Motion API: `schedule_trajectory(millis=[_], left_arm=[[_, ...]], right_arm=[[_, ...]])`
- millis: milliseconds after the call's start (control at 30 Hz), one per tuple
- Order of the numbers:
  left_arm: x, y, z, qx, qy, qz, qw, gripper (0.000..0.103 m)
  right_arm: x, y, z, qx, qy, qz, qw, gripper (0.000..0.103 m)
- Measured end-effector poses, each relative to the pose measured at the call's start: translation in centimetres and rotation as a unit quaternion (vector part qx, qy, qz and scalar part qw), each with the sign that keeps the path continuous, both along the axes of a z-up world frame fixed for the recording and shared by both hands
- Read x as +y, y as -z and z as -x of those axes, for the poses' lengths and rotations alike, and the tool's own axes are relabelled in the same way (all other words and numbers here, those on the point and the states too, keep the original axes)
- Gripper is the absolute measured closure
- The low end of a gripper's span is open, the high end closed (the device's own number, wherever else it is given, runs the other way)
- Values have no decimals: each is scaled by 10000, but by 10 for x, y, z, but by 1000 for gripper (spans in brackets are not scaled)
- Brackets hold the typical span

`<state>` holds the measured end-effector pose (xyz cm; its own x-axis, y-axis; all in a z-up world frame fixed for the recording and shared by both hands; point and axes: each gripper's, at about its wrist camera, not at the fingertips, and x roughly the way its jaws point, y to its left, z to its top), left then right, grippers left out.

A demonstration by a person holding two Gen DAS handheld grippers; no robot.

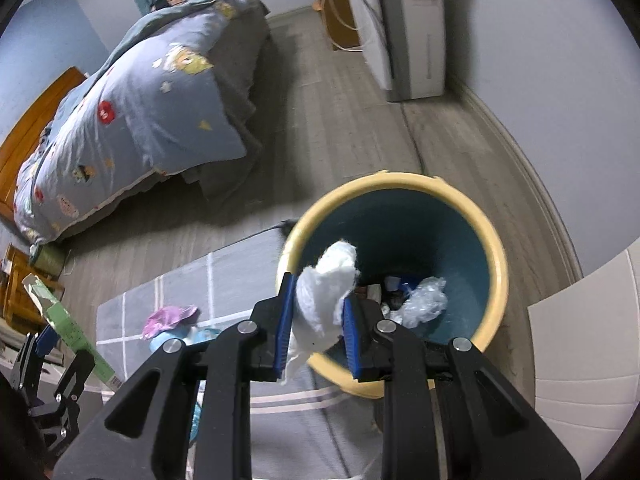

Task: Collect trash
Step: 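Carry the box and tissue over the bin and open both grippers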

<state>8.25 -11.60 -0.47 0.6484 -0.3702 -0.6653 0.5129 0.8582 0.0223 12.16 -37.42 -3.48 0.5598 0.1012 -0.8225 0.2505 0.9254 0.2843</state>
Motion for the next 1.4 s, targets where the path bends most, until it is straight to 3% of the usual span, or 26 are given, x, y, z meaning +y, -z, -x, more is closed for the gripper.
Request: schedule_trajectory(millis=[633,1200,1400], left_arm=[[-100,37,-4,298,722,-210,9967,25],[-161,76,-17,586,991,46,9933,25],[-177,84,-14,541,1092,170,9924,25]], right_arm=[[-80,38,10,287,469,409,9977,81],[-97,60,5,313,524,636,9961,81],[-103,66,3,322,622,344,9970,79]])
